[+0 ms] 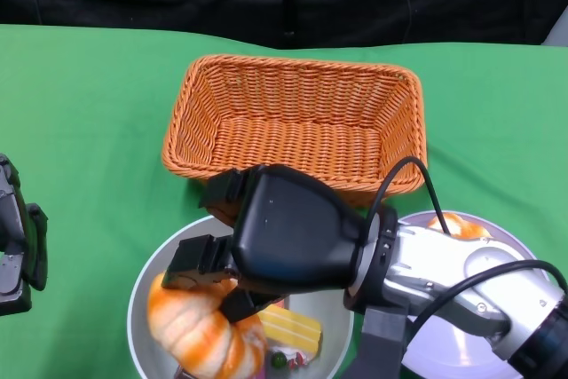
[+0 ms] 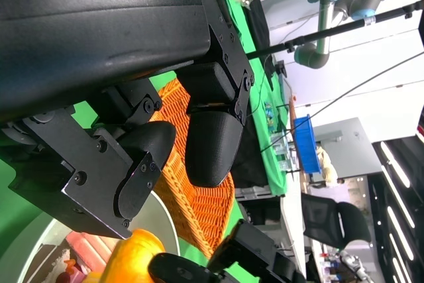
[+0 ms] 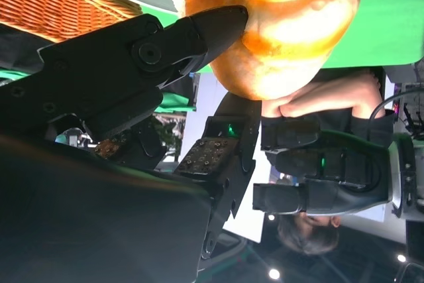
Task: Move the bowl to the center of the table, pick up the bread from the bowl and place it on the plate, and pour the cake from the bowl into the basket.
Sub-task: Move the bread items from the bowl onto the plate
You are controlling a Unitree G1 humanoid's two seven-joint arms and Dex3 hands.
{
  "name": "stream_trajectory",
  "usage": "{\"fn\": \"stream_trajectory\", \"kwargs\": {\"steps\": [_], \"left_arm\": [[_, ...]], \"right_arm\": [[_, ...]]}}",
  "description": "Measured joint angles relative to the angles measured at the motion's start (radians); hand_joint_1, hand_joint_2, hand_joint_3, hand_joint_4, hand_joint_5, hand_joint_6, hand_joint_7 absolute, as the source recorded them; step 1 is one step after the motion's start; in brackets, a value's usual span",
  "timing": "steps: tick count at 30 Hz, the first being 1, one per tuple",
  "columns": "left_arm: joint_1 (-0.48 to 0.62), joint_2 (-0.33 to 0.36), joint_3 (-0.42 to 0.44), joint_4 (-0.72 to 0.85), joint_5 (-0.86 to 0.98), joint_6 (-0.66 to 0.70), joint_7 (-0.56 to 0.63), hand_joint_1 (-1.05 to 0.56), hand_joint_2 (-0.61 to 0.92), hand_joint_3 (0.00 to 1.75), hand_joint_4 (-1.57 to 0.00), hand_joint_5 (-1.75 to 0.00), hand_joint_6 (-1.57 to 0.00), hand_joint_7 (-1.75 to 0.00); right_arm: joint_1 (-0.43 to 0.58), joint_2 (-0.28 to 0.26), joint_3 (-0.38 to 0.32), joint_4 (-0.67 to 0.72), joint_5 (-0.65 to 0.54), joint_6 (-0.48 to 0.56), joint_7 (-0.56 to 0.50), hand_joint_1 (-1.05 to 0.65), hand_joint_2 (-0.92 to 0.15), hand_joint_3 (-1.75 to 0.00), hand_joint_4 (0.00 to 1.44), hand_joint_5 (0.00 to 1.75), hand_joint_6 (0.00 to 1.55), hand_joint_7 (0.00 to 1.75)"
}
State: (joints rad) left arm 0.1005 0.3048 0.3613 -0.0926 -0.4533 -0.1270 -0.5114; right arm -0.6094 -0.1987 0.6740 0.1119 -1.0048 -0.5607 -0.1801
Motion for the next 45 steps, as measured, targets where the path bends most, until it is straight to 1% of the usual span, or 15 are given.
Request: {"fn": "stream_trajectory", "kwargs": {"steps": [4,7,10,16,27,28,29,33,34,36,37,39,40,42,45], "left_arm": [[0.000,-0.001,0.000,0.000,0.000,0.000,0.000,0.03,0.41,1.56,-1.04,-1.75,-0.86,-1.72],[0.000,-0.001,0.000,0.000,-0.001,0.000,0.000,0.04,0.41,1.55,-1.04,-1.75,-0.86,-1.73],[0.000,-0.001,-0.001,0.000,-0.004,0.001,0.000,0.05,0.42,1.55,-1.04,-1.75,-0.86,-1.73],[-0.010,-0.002,-0.001,0.053,-0.055,-0.001,-0.061,0.03,0.45,1.52,-1.04,-1.75,-0.84,-1.72],[-0.028,-0.004,-0.001,0.075,-0.061,-0.021,-0.091,0.02,0.44,1.51,-1.03,-1.75,-0.85,-1.68],[-0.028,-0.004,-0.001,0.075,-0.061,-0.021,-0.091,0.03,0.44,1.52,-1.03,-1.75,-0.85,-1.68],[-0.028,-0.004,-0.001,0.075,-0.061,-0.021,-0.091,0.03,0.45,1.53,-1.03,-1.75,-0.85,-1.69],[-0.027,-0.005,-0.001,0.074,-0.057,-0.023,-0.088,0.04,0.44,1.53,-1.03,-1.75,-0.85,-1.70],[-0.026,-0.006,-0.002,0.072,-0.055,-0.023,-0.084,0.04,0.44,1.53,-1.03,-1.75,-0.85,-1.70],[-0.024,-0.010,-0.002,0.070,-0.054,-0.023,-0.077,0.04,0.44,1.53,-1.04,-1.75,-0.85,-1.71],[-0.023,-0.010,-0.003,0.069,-0.055,-0.023,-0.078,0.03,0.44,1.53,-1.04,-1.75,-0.85,-1.72],[-0.023,-0.010,-0.003,0.070,-0.058,-0.023,-0.083,0.03,0.45,1.53,-1.04,-1.75,-0.85,-1.72],[-0.023,-0.010,-0.004,0.070,-0.059,-0.023,-0.084,0.03,0.45,1.52,-1.04,-1.75,-0.85,-1.73],[-0.023,-0.010,-0.005,0.070,-0.060,-0.022,-0.084,0.03,0.45,1.52,-1.04,-1.75,-0.84,-1.74],[-0.021,-0.010,-0.007,0.063,-0.052,-0.022,-0.079,0.04,0.45,1.51,-1.04,-1.75,-0.85,-1.74]], "right_arm": [[0.003,-0.009,-0.027,-0.049,0.047,0.008,0.081,-0.36,-0.92,-0.04,0.82,1.60,0.95,0.64],[0.003,-0.009,-0.039,-0.061,0.059,0.012,0.100,-0.39,-0.92,-0.03,0.82,1.65,0.97,0.62],[0.007,-0.016,-0.053,-0.072,0.052,0.019,0.097,-0.40,-0.90,-0.01,0.82,1.73,1.00,0.63],[0.030,-0.014,-0.126,-0.102,0.076,0.013,0.024,-0.40,-0.89,0.00,0.85,1.75,1.01,0.64],[0.051,-0.042,-0.169,-0.167,0.079,-0.002,0.035,-0.47,-0.92,-0.02,0.84,1.75,1.03,0.64],[0.053,-0.044,-0.172,-0.171,0.078,-0.002,0.035,-0.41,-0.90,-0.01,0.89,1.67,1.05,0.57],[0.056,-0.047,-0.180,-0.179,0.078,-0.002,0.035,-0.39,-0.89,-0.01,0.90,1.65,1.07,0.57],[0.057,-0.074,-0.235,-0.222,0.097,0.004,0.054,-0.36,-0.85,0.00,0.90,1.68,1.07,0.59],[0.057,-0.083,-0.245,-0.230,0.110,0.004,0.064,-0.35,-0.86,-0.01,0.89,1.70,1.05,0.69],[0.058,-0.102,-0.271,-0.247,0.125,0.002,0.077,-0.35,-0.89,-0.01,0.89,1.73,0.85,1.26],[0.059,-0.115,-0.286,-0.255,0.134,0.000,0.081,-0.37,-0.90,-0.01,0.89,1.74,0.81,1.40],[0.061,-0.135,-0.315,-0.259,0.151,-0.005,0.085,-0.38,-0.90,-0.01,0.89,1.75,0.79,1.47],[0.062,-0.143,-0.325,-0.260,0.158,-0.007,0.087,-0.28,-0.91,-0.01,0.90,1.75,0.74,1.63],[0.066,-0.166,-0.343,-0.265,0.176,-0.018,0.101,-0.21,-0.92,-0.02,0.90,1.75,0.71,1.72],[0.072,-0.203,-0.371,-0.291,0.201,-0.017,0.145,-0.22,-0.91,-0.02,0.88,1.75,0.72,1.59]]}}
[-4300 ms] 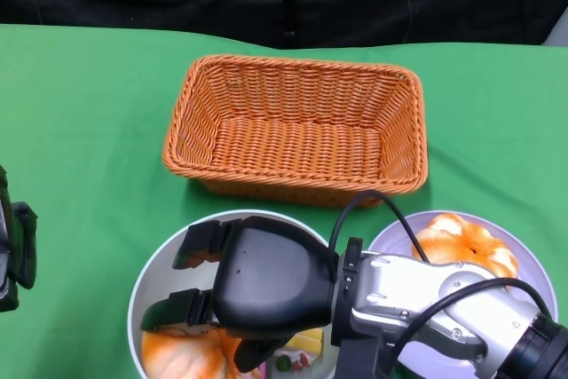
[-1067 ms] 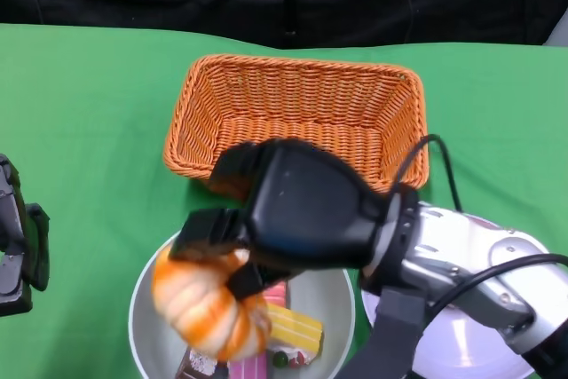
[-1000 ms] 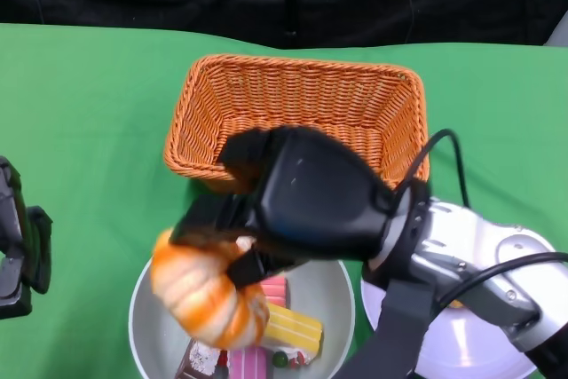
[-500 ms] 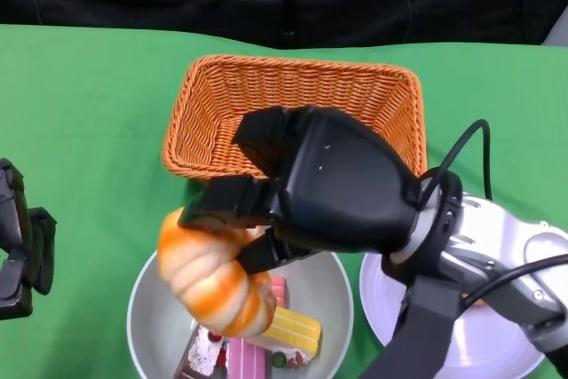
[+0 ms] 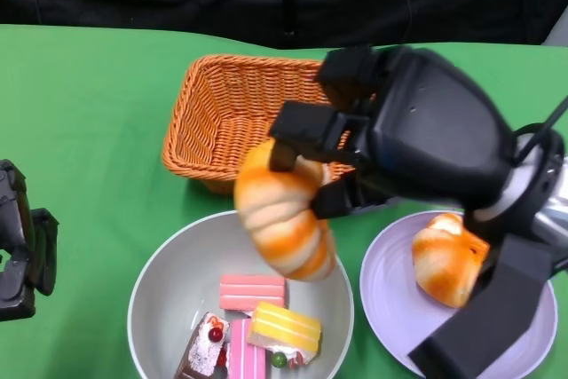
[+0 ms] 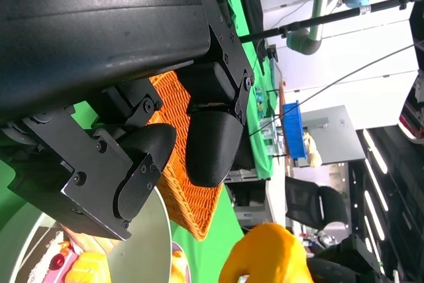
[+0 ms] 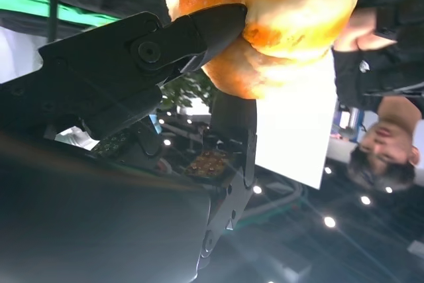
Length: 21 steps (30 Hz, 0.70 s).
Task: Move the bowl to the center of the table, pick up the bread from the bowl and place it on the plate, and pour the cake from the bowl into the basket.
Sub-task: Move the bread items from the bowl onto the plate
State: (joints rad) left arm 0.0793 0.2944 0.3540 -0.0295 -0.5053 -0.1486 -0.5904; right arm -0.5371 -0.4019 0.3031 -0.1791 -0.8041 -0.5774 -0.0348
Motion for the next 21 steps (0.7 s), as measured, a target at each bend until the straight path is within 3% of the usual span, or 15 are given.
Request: {"fn": "stream_trajectory", "kwargs": {"steps": [2,5,6,7,9,13,21], "left_arm": [[0.007,0.000,-0.003,-0.020,0.016,0.001,0.017,0.04,0.45,1.52,-1.05,-1.75,-0.85,-1.74],[0.020,0.000,-0.006,-0.048,0.030,0.013,0.038,0.05,0.45,1.52,-1.05,-1.75,-0.85,-1.75],[0.020,-0.001,-0.006,-0.052,0.028,0.019,0.040,0.05,0.45,1.52,-1.05,-1.75,-0.84,-1.74],[0.020,-0.003,-0.006,-0.054,0.024,0.024,0.040,0.05,0.44,1.52,-1.05,-1.75,-0.84,-1.73],[0.020,-0.010,-0.005,-0.054,0.004,0.034,0.040,0.05,0.44,1.53,-1.05,-1.75,-0.85,-1.72],[0.016,-0.013,-0.004,-0.046,0.002,0.028,0.038,0.03,0.45,1.55,-1.04,-1.75,-0.84,-1.73],[0.009,-0.013,-0.004,-0.027,-0.008,0.021,0.015,0.03,0.44,1.54,-1.04,-1.75,-0.85,-1.71]], "right_arm": [[0.005,-0.012,-0.022,-0.008,0.016,-0.004,0.011,-0.18,-0.92,-0.11,0.88,1.75,0.68,1.71],[0.006,-0.039,-0.050,-0.006,0.021,-0.030,0.010,-0.15,-0.90,-0.14,0.88,1.75,0.66,1.74],[0.009,-0.048,-0.060,-0.006,0.021,-0.040,0.010,-0.17,-0.87,-0.23,0.90,1.75,0.67,1.74],[0.013,-0.062,-0.069,-0.006,0.021,-0.049,0.010,-0.18,-0.70,-0.58,0.90,1.75,0.68,1.75],[0.025,-0.086,-0.081,-0.006,0.020,-0.059,0.010,-0.19,-0.57,-0.83,0.91,1.75,0.69,1.75],[0.068,-0.145,-0.129,-0.005,0.042,-0.098,0.011,-0.24,-0.76,-0.34,0.86,1.75,0.70,1.64],[0.192,-0.205,-0.193,-0.010,0.092,-0.113,0.044,-0.21,-0.82,-0.23,0.83,1.75,0.67,1.71]]}}
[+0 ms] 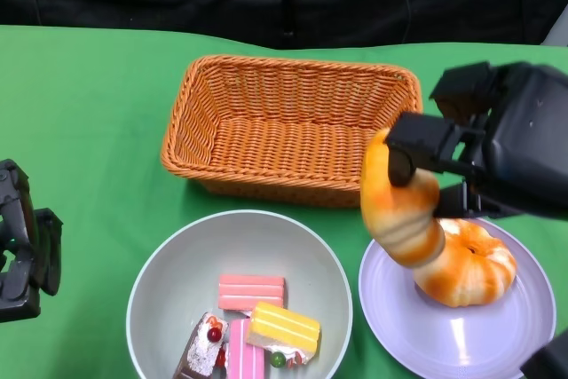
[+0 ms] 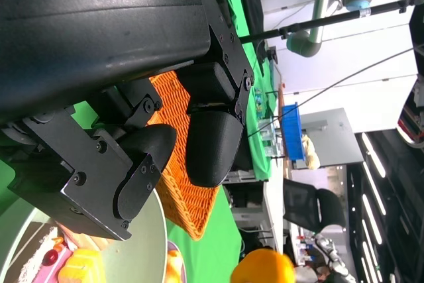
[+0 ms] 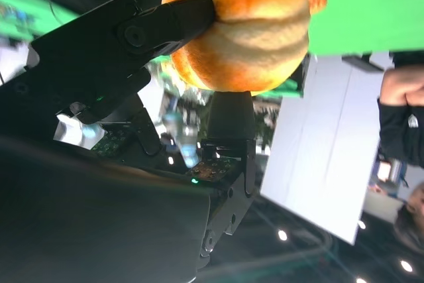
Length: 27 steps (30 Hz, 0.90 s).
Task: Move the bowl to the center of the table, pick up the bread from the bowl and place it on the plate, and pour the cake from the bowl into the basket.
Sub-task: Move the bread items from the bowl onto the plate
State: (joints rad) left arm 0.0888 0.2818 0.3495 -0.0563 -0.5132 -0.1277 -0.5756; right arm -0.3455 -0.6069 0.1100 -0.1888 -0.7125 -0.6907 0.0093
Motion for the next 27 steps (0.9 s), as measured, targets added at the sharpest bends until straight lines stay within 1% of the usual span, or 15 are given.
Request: {"fn": "stream_trajectory", "kwargs": {"steps": [2,4,5,6,8,10,12,14,15,17,18,24,27], "left_arm": [[0.000,0.000,0.000,0.000,0.000,0.000,0.000,0.02,0.45,1.53,-1.05,-1.75,-0.85,-1.71],[0.000,0.000,0.000,0.000,0.002,-0.002,0.000,0.02,0.45,1.52,-1.04,-1.75,-0.85,-1.70],[0.001,0.000,0.001,0.000,0.003,-0.004,0.000,0.02,0.45,1.53,-1.04,-1.75,-0.85,-1.70],[0.001,0.000,0.001,0.000,0.003,-0.004,0.000,0.02,0.45,1.53,-1.04,-1.75,-0.85,-1.71],[0.001,0.000,0.001,0.000,-0.001,-0.003,0.000,0.02,0.45,1.53,-1.05,-1.75,-0.86,-1.71],[0.001,0.000,0.001,0.000,-0.005,-0.001,-0.001,0.02,0.46,1.53,-1.05,-1.75,-0.86,-1.71],[0.001,0.000,0.001,0.000,-0.006,0.000,-0.002,0.02,0.46,1.53,-1.05,-1.75,-0.86,-1.71],[0.001,0.000,0.001,0.000,-0.005,0.000,-0.002,0.03,0.46,1.53,-1.04,-1.75,-0.84,-1.72],[0.001,0.001,0.001,0.000,-0.005,0.000,-0.002,0.03,0.46,1.53,-1.04,-1.75,-0.84,-1.73],[0.001,0.001,0.002,0.000,-0.003,-0.001,-0.003,0.03,0.45,1.53,-1.04,-1.75,-0.84,-1.73],[0.001,0.001,0.002,0.000,-0.001,-0.003,-0.003,0.03,0.45,1.53,-1.04,-1.75,-0.84,-1.74],[0.002,0.001,0.001,-0.003,0.002,-0.004,-0.004,0.03,0.44,1.56,-1.05,-1.75,-0.84,-1.75],[0.008,0.001,0.001,-0.009,0.001,0.004,-0.003,0.03,0.44,1.56,-1.05,-1.75,-0.84,-1.75]], "right_arm": [[0.031,0.000,-0.007,-0.001,0.000,-0.010,0.000,-0.20,-0.82,-0.23,0.83,1.75,0.67,1.69],[0.066,-0.001,-0.014,-0.001,-0.001,-0.011,0.000,-0.22,-0.81,-0.17,0.81,1.75,0.72,1.56],[0.084,-0.001,-0.015,-0.001,-0.002,-0.012,0.000,-0.22,-0.81,-0.15,0.81,1.75,0.71,1.57],[0.101,0.000,-0.015,-0.001,-0.013,-0.013,-0.005,-0.23,-0.80,-0.13,0.82,1.75,0.67,1.66],[0.138,0.006,-0.014,-0.002,-0.039,-0.015,-0.019,-0.26,-0.81,-0.10,0.82,1.75,0.63,1.72],[0.175,0.017,-0.009,0.000,-0.053,-0.016,-0.030,-0.25,-0.85,-0.11,0.82,1.75,0.62,1.74],[0.198,0.027,0.001,0.007,-0.064,-0.018,-0.043,-0.19,-0.91,-0.13,0.82,1.75,0.61,1.74],[0.212,0.036,0.010,0.008,-0.078,-0.018,-0.054,-0.15,-0.89,-0.29,0.82,1.75,0.59,1.75],[0.220,0.038,0.012,0.008,-0.081,-0.016,-0.054,-0.16,-0.87,-0.30,0.81,1.75,0.58,1.75],[0.234,0.039,0.016,0.008,-0.089,-0.013,-0.055,-0.20,-0.81,-0.28,0.80,1.75,0.58,1.75],[0.239,0.039,0.018,0.009,-0.098,-0.012,-0.055,-0.21,-0.81,-0.27,0.80,1.75,0.58,1.75],[0.257,0.049,0.033,0.051,-0.105,-0.012,-0.078,-0.16,-0.83,-0.26,0.78,1.75,0.57,1.75],[0.268,0.049,0.050,0.079,-0.135,-0.019,-0.100,-0.17,-0.83,-0.23,0.76,1.75,0.54,1.75]]}}
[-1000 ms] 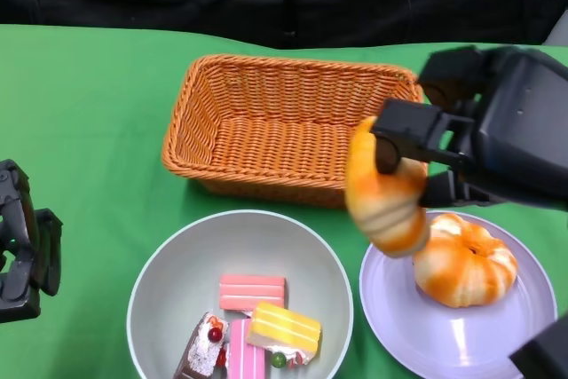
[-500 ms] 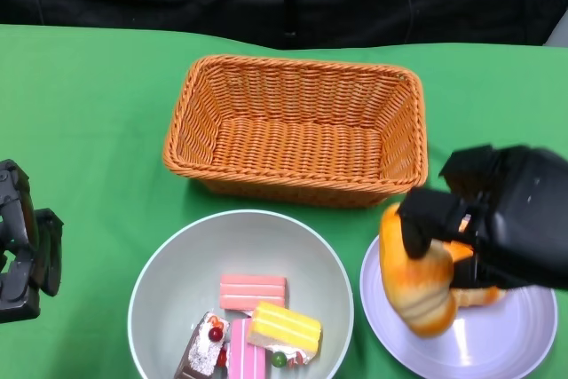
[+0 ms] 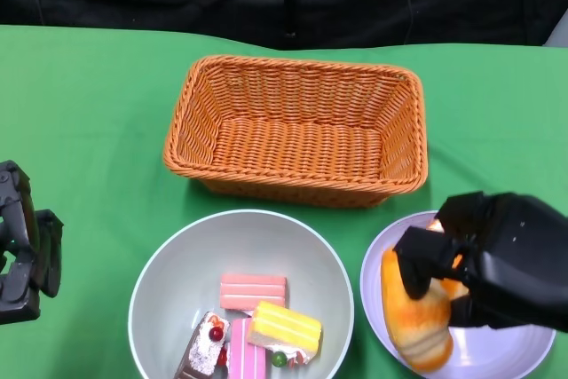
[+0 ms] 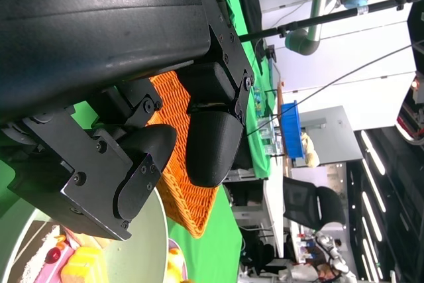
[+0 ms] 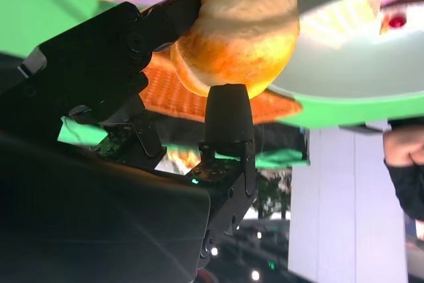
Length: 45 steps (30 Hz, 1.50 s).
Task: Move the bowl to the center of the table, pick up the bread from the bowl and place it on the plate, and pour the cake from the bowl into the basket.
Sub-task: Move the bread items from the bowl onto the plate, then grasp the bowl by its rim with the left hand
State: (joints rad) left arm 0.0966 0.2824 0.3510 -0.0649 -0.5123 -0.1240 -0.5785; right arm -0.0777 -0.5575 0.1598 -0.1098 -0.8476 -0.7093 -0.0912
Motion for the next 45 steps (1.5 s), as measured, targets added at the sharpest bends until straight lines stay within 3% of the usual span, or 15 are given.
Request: {"fn": "stream_trajectory", "kwargs": {"steps": [4,6,8,10,14,21,28,30,32,34,36,38,40,43,45], "left_arm": [[0.003,0.000,0.000,-0.022,0.000,0.011,0.004,0.03,0.44,1.55,-1.05,-1.75,-0.84,-1.74],[0.003,0.000,0.000,-0.028,0.000,0.016,0.006,0.03,0.44,1.54,-1.04,-1.75,-0.83,-1.74],[0.004,0.000,0.000,-0.028,0.001,0.021,0.009,0.04,0.44,1.53,-1.04,-1.75,-0.83,-1.74],[0.005,-0.001,0.000,-0.028,0.003,0.021,0.015,0.04,0.44,1.53,-1.04,-1.75,-0.83,-1.74],[0.008,-0.001,-0.001,-0.031,0.010,0.021,0.020,0.03,0.44,1.54,-1.04,-1.75,-0.83,-1.74],[0.014,-0.001,-0.001,-0.036,0.008,0.038,0.022,0.03,0.43,1.54,-1.04,-1.75,-0.84,-1.74],[0.016,-0.001,-0.001,-0.036,0.007,0.039,0.023,0.04,0.42,1.52,-1.04,-1.75,-0.85,-1.72],[0.019,-0.001,-0.001,-0.041,0.010,0.047,0.033,0.05,0.42,1.53,-1.04,-1.75,-0.86,-1.72],[0.021,-0.001,-0.001,-0.048,0.020,0.049,0.040,0.05,0.43,1.52,-1.03,-1.75,-0.85,-1.72],[0.021,0.001,-0.001,-0.051,0.034,0.047,0.040,0.04,0.43,1.52,-1.03,-1.75,-0.84,-1.72],[0.021,0.004,-0.001,-0.051,0.049,0.041,0.039,0.03,0.43,1.53,-1.03,-1.75,-0.84,-1.72],[0.018,0.012,-0.002,-0.044,0.062,0.020,0.029,0.04,0.42,1.54,-1.03,-1.75,-0.84,-1.71],[0.011,0.028,-0.003,-0.030,0.089,-0.005,0.018,0.04,0.41,1.54,-1.00,-1.75,-0.84,-1.70],[0.004,0.050,-0.010,-0.026,0.125,-0.020,0.016,0.10,0.41,1.51,-0.97,-1.75,-0.84,-1.66],[0.000,0.058,-0.019,-0.026,0.137,-0.032,0.016,0.11,0.39,1.51,-0.95,-1.74,-0.84,-1.64]], "right_arm": [[0.001,0.000,0.002,0.022,-0.026,-0.007,-0.047,-0.19,-0.84,-0.17,0.70,1.75,0.52,1.68],[0.008,0.000,0.001,0.009,-0.018,0.021,-0.026,-0.38,-0.90,-0.21,0.54,0.64,0.61,0.56],[0.030,-0.002,0.000,-0.022,0.015,0.072,0.045,-0.53,-0.92,-0.29,0.31,0.21,0.50,0.17],[0.047,-0.004,0.001,-0.041,0.074,0.125,0.133,-0.70,-0.92,-0.39,0.07,0.04,0.30,0.04],[0.069,0.001,0.000,-0.046,0.162,0.208,0.226,-0.87,-0.92,-0.59,0.00,0.00,0.07,0.00],[0.079,0.019,0.000,-0.025,0.175,0.225,0.193,-0.98,-0.92,-0.75,0.00,0.00,0.02,0.01],[0.081,0.021,-0.001,0.007,0.173,0.180,0.132,-0.88,-0.92,-0.65,0.00,0.00,0.10,0.03],[0.083,0.032,-0.005,0.026,0.185,0.138,0.082,-0.67,-0.92,-0.44,0.11,0.05,0.23,0.05],[0.086,0.065,-0.011,0.054,0.234,0.084,0.025,-0.40,-0.92,-0.27,0.46,0.17,0.47,0.08],[0.093,0.117,-0.023,0.081,0.300,0.049,-0.018,-0.18,-0.92,-0.27,0.78,0.36,0.73,0.14],[0.102,0.168,-0.032,0.098,0.381,0.035,-0.034,-0.10,-0.92,-0.29,0.88,0.60,0.95,0.17],[0.121,0.211,-0.036,0.099,0.473,0.046,-0.026,-0.05,-0.63,-0.98,0.95,1.04,1.18,0.45],[0.149,0.260,-0.042,0.068,0.570,0.139,0.003,-0.08,-0.45,-1.38,1.00,1.44,1.08,1.07],[0.201,0.341,-0.043,-0.042,0.762,0.382,0.050,-0.11,-0.42,-1.45,0.97,1.70,0.91,1.51],[0.219,0.382,-0.046,-0.128,0.921,0.553,0.070,-0.11,-0.45,-1.42,1.00,1.66,0.90,1.53]]}}
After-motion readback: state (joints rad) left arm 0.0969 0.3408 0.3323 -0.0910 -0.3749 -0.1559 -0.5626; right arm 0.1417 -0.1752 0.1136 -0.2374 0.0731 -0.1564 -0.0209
